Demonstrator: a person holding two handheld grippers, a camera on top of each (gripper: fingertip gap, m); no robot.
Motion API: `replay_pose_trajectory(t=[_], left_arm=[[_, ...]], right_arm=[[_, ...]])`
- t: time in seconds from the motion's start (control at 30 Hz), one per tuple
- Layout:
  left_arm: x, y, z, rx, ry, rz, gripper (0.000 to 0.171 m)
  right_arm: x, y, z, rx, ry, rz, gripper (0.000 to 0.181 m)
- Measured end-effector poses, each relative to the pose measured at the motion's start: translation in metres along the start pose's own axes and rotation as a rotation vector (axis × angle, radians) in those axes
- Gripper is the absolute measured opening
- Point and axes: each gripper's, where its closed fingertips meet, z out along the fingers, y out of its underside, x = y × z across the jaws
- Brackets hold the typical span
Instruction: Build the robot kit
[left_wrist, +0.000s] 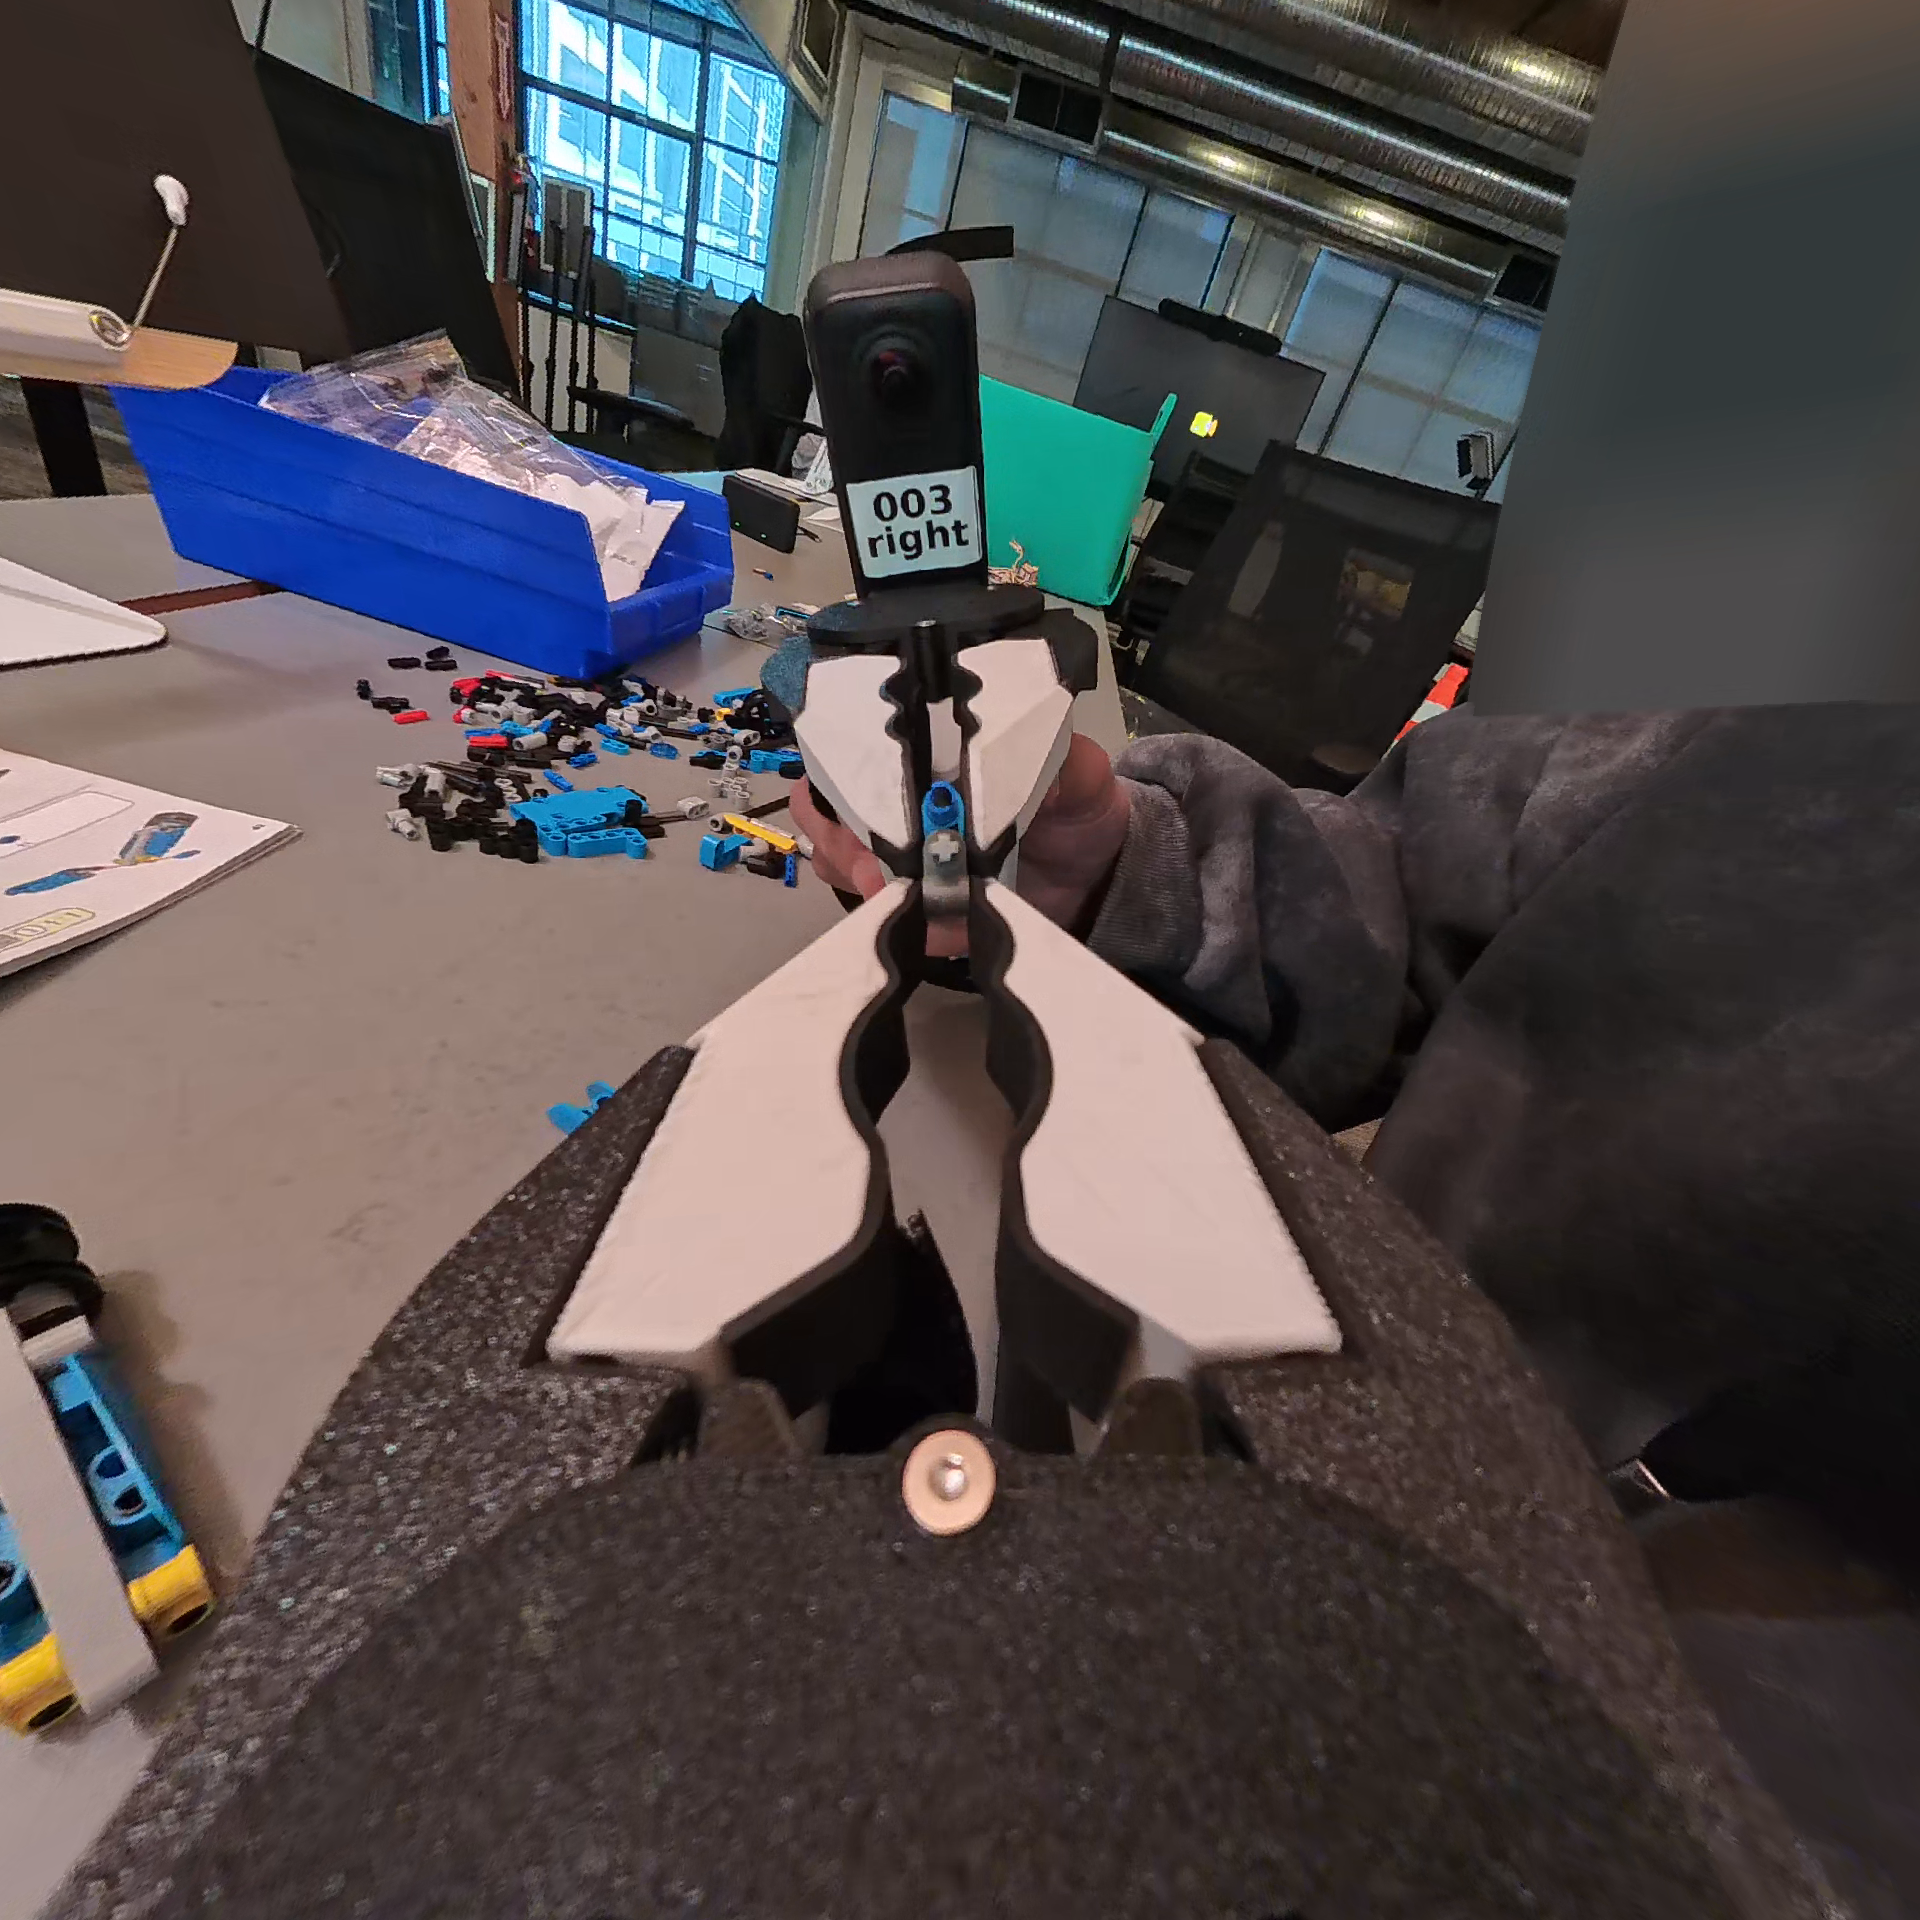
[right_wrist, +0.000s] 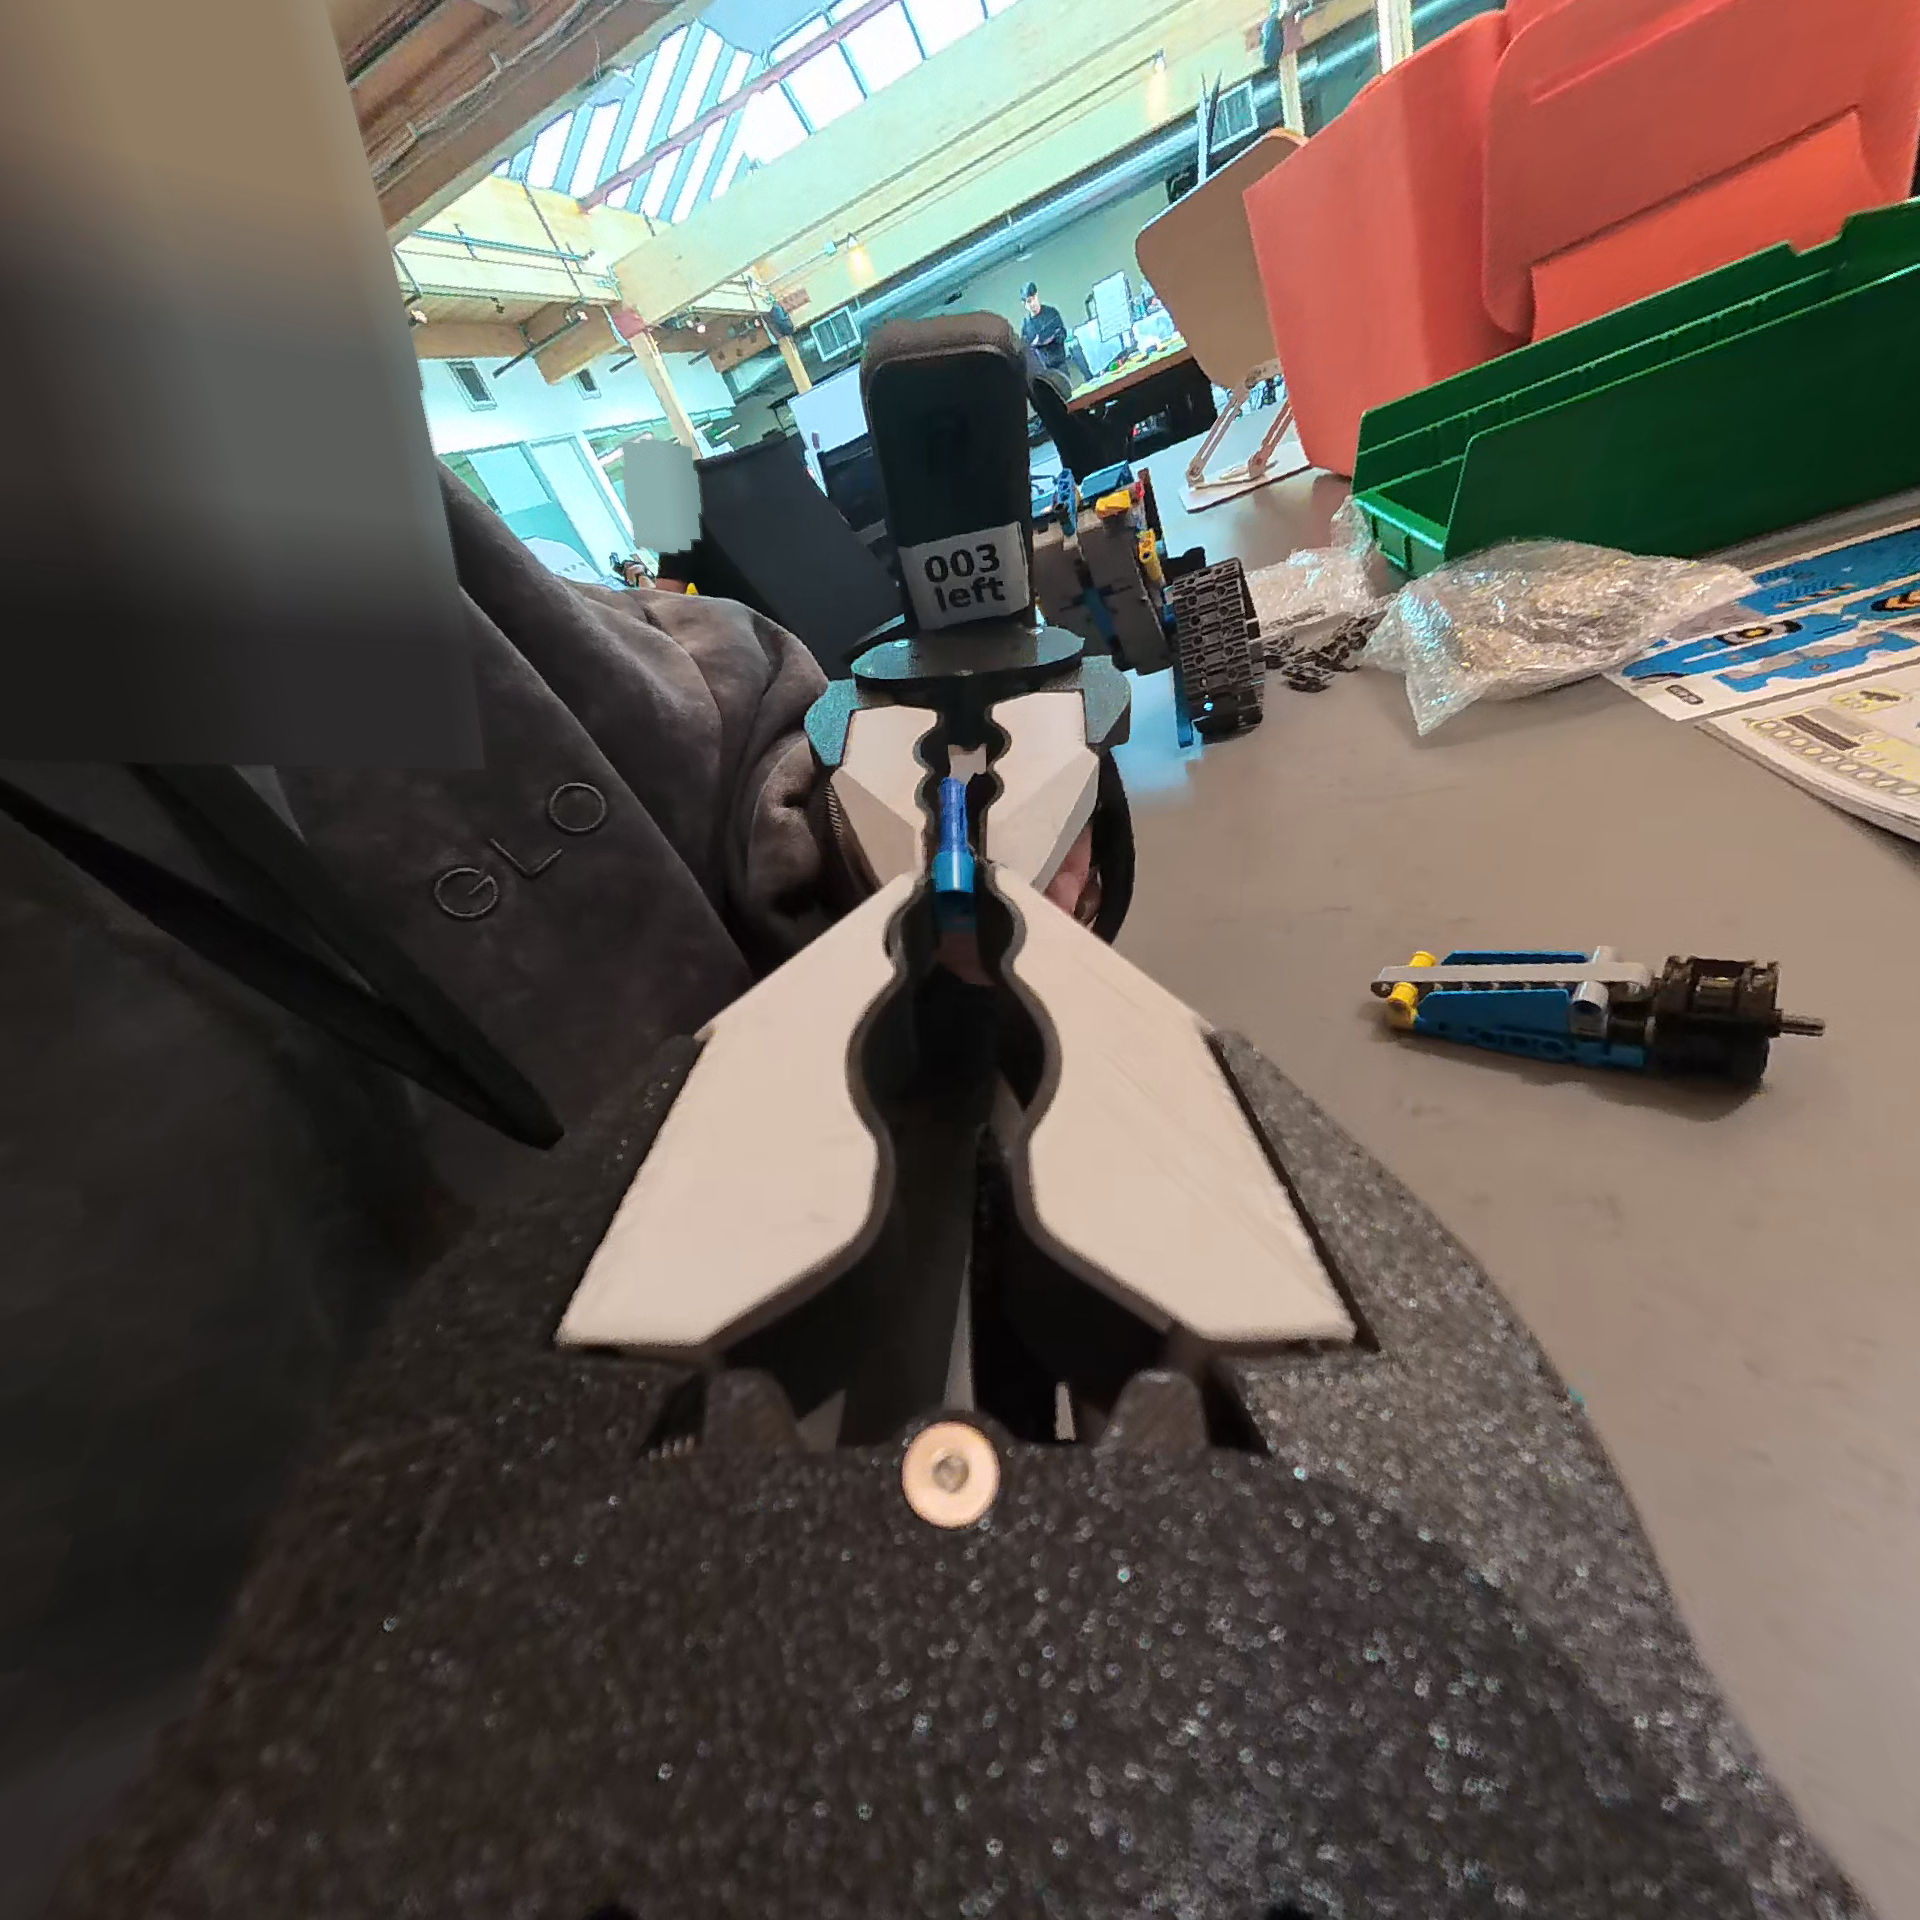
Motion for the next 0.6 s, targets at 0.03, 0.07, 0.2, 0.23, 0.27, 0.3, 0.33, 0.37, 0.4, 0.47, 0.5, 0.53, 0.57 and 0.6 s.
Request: replay_pose_trajectory(t=[0.03,0.07,0.2,0.23,0.27,0.3,0.33,0.37,0.4,0.47,0.5,0.53,0.57,0.6], left_arm=[[0.0,0.0,0.0,0.0,-0.003,0.005,0.006],[0.001,0.0,0.0,-0.002,-0.006,0.015,0.006],[0.002,0.0,-0.002,0.0,-0.021,0.045,0.006],[0.002,-0.001,-0.002,0.004,-0.018,0.043,0.006],[0.002,-0.001,-0.002,0.006,-0.016,0.042,0.006],[0.002,-0.001,-0.002,0.005,-0.016,0.041,0.006],[0.002,-0.001,-0.002,0.008,-0.014,0.039,0.006],[0.003,-0.001,-0.002,0.01,-0.012,0.037,0.006],[0.002,-0.001,-0.003,0.01,-0.015,0.039,0.006],[0.002,-0.008,-0.007,0.052,-0.018,0.034,0.006],[-0.003,-0.027,-0.021,0.174,-0.022,-0.002,0.006],[-0.015,-0.048,-0.043,0.294,-0.037,-0.067,0.005],[-0.03,-0.044,-0.054,0.262,-0.103,-0.059,0.006],[-0.041,-0.031,-0.056,0.204,-0.185,-0.004,0.007]], right_arm=[[0.0,0.0,0.0,-0.001,0.0,0.002,0.007],[0.0,0.001,0.0,-0.004,-0.003,0.001,0.007],[-0.002,0.002,0.001,-0.01,-0.014,-0.005,0.007],[-0.002,0.002,0.001,-0.011,-0.012,-0.009,0.007],[-0.003,0.002,0.001,-0.01,-0.013,-0.011,0.007],[-0.003,0.002,0.001,-0.011,-0.015,-0.01,0.007],[-0.003,0.002,0.001,-0.012,-0.011,-0.011,0.007],[-0.003,0.002,0.001,-0.01,-0.016,-0.005,0.007],[-0.003,0.002,0.001,-0.012,-0.014,-0.006,0.007],[-0.004,0.001,0.001,-0.012,-0.016,-0.007,0.008],[0.0,0.002,-0.003,-0.015,0.005,-0.009,0.007],[0.011,0.009,-0.014,-0.053,0.063,0.01,0.007],[0.015,0.004,-0.025,-0.009,0.084,0.026,0.006],[0.007,-0.011,-0.029,0.07,0.039,0.02,0.006]])
